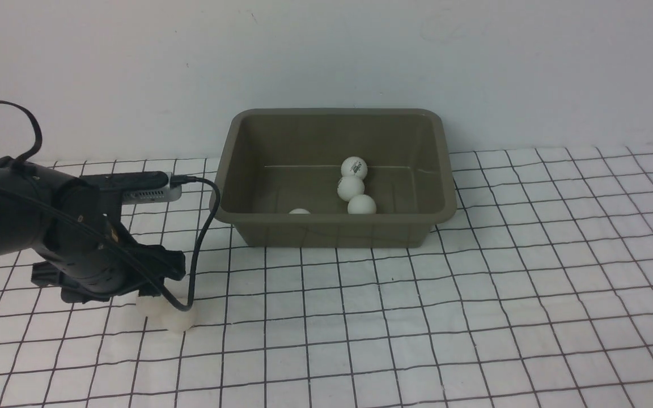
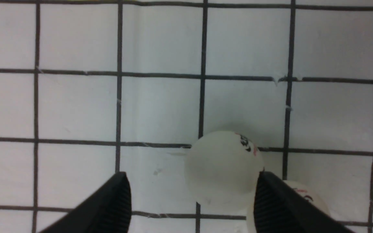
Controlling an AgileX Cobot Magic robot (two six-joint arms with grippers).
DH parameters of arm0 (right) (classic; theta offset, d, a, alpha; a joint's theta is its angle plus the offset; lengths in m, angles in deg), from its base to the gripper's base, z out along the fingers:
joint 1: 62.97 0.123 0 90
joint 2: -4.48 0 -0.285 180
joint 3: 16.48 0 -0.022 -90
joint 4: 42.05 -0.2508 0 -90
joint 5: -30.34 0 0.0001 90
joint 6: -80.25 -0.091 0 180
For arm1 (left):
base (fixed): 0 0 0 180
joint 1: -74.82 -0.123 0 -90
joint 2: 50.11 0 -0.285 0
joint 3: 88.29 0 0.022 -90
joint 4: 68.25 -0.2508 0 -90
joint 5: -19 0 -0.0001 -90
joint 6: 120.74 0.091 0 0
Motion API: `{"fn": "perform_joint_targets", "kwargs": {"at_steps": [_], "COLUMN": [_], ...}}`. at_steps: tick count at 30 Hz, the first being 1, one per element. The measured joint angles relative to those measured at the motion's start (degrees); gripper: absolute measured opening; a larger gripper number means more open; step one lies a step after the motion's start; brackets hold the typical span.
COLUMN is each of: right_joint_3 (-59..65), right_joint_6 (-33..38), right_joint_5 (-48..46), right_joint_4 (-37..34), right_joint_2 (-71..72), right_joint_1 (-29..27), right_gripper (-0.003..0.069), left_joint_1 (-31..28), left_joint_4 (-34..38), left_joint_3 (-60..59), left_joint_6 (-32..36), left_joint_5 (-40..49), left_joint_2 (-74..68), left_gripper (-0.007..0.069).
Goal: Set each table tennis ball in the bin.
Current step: Use the left arm to clamp the table tennis ball closest to it
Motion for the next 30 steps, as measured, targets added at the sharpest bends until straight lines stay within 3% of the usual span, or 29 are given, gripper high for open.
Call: {"fn": "perform_joint_targets", "kwargs": {"at_steps": [13, 21, 30], "right_joint_3": [0.0, 0.0, 0.0], "right_joint_6": [0.0, 0.0, 0.0], "right_joint_5": [0.0, 0.0, 0.0], "right_joint_4": [0.0, 0.0, 0.0], "right_joint_2": [0.0, 0.0, 0.0], "right_joint_1": [0.0, 0.0, 0.0], "right_gripper": [-0.0018, -0.0018, -0.0018], "left_joint_1": [-0.15, -0.15, -0.15], "left_joint_4": [2.51, 2.68, 3.15], "left_joint_3": [-0.05, -0.05, -0.05], "left_joint_6": [1.95, 2.17, 3.96], "left_joint_5": [-2.77, -2.84, -4.2], "left_joint_2": [-0.07, -0.72, -3.44], "left_gripper": [0.0455, 0.0382, 0.0374]}}
